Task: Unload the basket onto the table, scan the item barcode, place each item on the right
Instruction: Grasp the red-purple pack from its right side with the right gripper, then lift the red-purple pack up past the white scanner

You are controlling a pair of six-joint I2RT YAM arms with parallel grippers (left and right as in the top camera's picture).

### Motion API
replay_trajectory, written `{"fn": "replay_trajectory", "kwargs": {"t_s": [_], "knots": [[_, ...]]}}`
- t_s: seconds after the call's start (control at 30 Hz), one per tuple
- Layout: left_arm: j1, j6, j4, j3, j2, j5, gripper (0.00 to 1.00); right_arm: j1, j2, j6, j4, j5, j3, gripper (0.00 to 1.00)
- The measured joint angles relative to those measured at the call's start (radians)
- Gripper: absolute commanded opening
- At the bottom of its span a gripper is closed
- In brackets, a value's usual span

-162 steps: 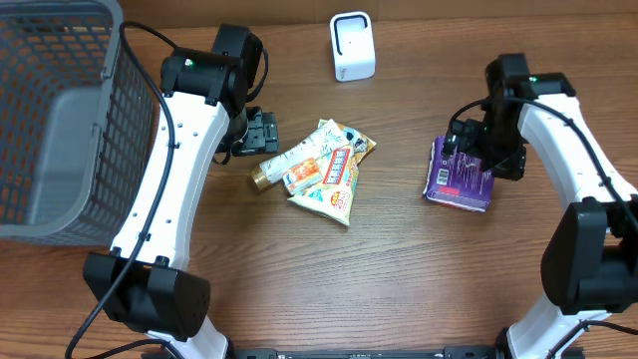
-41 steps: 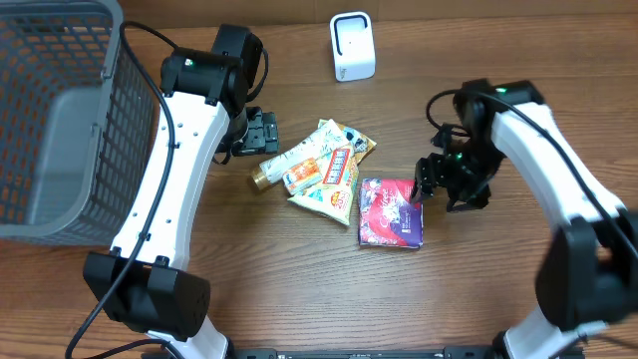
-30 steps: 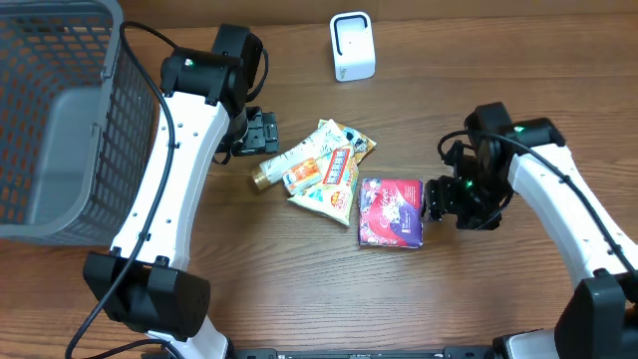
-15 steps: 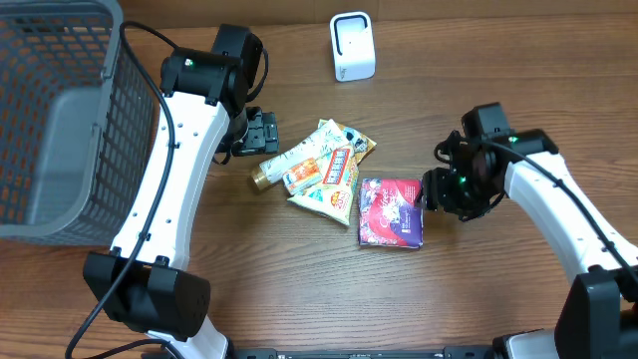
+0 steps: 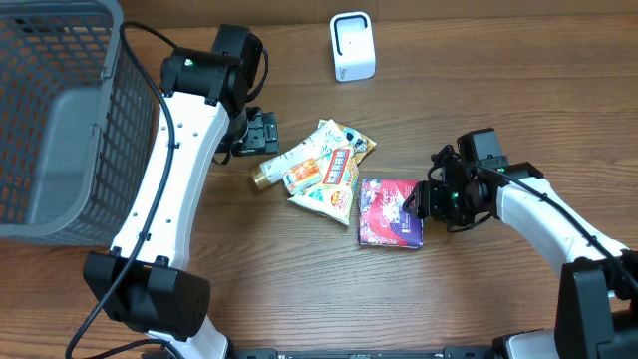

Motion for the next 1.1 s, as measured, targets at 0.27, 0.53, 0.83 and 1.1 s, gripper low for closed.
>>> {"fn": "replay_trajectory", "kwargs": {"t_s": [0.27, 0.53, 0.83, 1.1], "knots": [[0.0, 0.0, 0.0, 0.0, 0.0, 0.0, 1.0, 0.0, 0.0, 0.061, 0.149, -0.056, -0.094, 0.41], [0.0, 0.0, 0.0, 0.0, 0.0, 0.0, 1.0, -0.009, 0.0, 0.148, 0.158, -0.094, -0.095, 0.04], [0.0, 0.0, 0.0, 0.0, 0.0, 0.0, 1.0, -0.047, 0.02, 0.336, 0.261, -0.084, 0.056, 0.04], [0.0, 0.0, 0.0, 0.0, 0.0, 0.0, 1.0, -0.059, 0.022, 0.572, 0.768, 0.012, 0.185, 0.04]]}}
